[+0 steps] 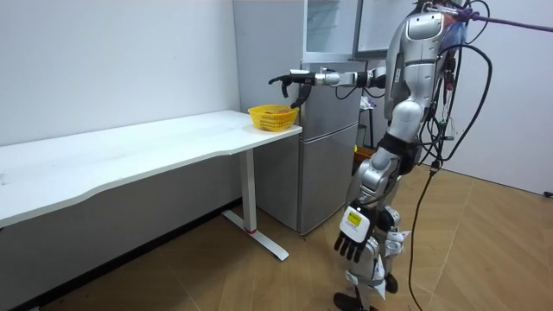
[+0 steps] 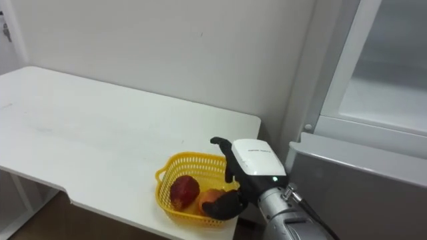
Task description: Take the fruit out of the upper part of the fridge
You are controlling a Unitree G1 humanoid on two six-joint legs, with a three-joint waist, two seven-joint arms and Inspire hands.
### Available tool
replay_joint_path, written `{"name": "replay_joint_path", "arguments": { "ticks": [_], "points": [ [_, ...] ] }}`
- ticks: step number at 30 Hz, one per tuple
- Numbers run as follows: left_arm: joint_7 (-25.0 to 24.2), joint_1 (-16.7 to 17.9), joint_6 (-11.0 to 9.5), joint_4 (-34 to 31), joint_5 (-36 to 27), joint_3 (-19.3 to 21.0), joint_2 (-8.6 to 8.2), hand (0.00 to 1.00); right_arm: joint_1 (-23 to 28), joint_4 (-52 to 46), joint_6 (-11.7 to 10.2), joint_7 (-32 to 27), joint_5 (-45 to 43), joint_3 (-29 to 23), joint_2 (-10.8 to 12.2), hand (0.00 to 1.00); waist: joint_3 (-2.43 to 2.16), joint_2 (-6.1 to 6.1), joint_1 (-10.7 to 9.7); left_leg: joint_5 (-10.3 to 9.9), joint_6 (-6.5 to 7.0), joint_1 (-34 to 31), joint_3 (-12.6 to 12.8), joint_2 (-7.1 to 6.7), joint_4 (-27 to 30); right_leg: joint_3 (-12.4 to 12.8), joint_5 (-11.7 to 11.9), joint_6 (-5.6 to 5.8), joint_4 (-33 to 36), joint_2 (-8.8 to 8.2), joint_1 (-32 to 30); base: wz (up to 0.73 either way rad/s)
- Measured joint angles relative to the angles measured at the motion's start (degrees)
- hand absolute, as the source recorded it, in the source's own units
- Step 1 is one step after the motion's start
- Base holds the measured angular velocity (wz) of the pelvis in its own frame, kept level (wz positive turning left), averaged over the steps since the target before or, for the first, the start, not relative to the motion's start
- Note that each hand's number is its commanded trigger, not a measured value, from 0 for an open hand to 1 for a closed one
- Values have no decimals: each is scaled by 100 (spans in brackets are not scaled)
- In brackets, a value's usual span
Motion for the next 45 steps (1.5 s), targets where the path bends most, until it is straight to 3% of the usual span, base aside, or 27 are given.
{"name": "replay_joint_path", "arguments": {
  "ticks": [11,23,29,32,36,38,41,45],
  "points": [
    [-1,-6,0,-1,0,1,0,0,0,4,17,-8,-3,-1,0,0,7,-23,-9,0,0,-38,1,-11,9,-11,-15,19,-8,-27,-19,1],
    [181,-29,1,-28,-2,11,5,0,-235,-36,58,-35,81,-20,-1,0,-24,-65,-44,2,4,-84,4,-9,15,-1,-24,33,-4,-12,-80,0],
    [172,-10,-2,-32,-6,43,3,0,-230,-525,49,-40,391,-56,-1,0,-33,-69,-94,2,3,-68,47,12,-3,51,-24,32,-2,7,-97,-1],
    [178,17,-4,-29,-11,27,-9,0,-224,-814,43,-60,743,-128,43,0,-14,-23,-162,2,3,-35,71,11,9,216,-23,32,-2,20,-78,-3],
    [287,38,-4,-27,-54,25,-93,0,-214,-1228,39,-223,1022,-322,178,0,-21,107,-264,0,5,22,132,14,-30,290,-22,30,7,20,-70,-8],
    [287,54,-1,-27,-47,26,-118,0,-203,-1502,38,-280,1025,-400,255,0,-44,165,-323,1,4,28,178,26,-77,321,-11,14,13,26,-99,-13],
    [293,84,3,-27,-48,37,-172,0,-53,-1982,37,-388,1113,-478,274,0,-114,256,-366,2,4,119,243,26,-114,348,-10,13,16,25,-74,-11],
    [463,69,-7,-3,-295,33,-179,0,277,-2625,22,-511,1647,-497,300,0,-112,280,-539,2,3,217,277,30,-148,336,-11,15,6,26,28,-4]
  ]
}}
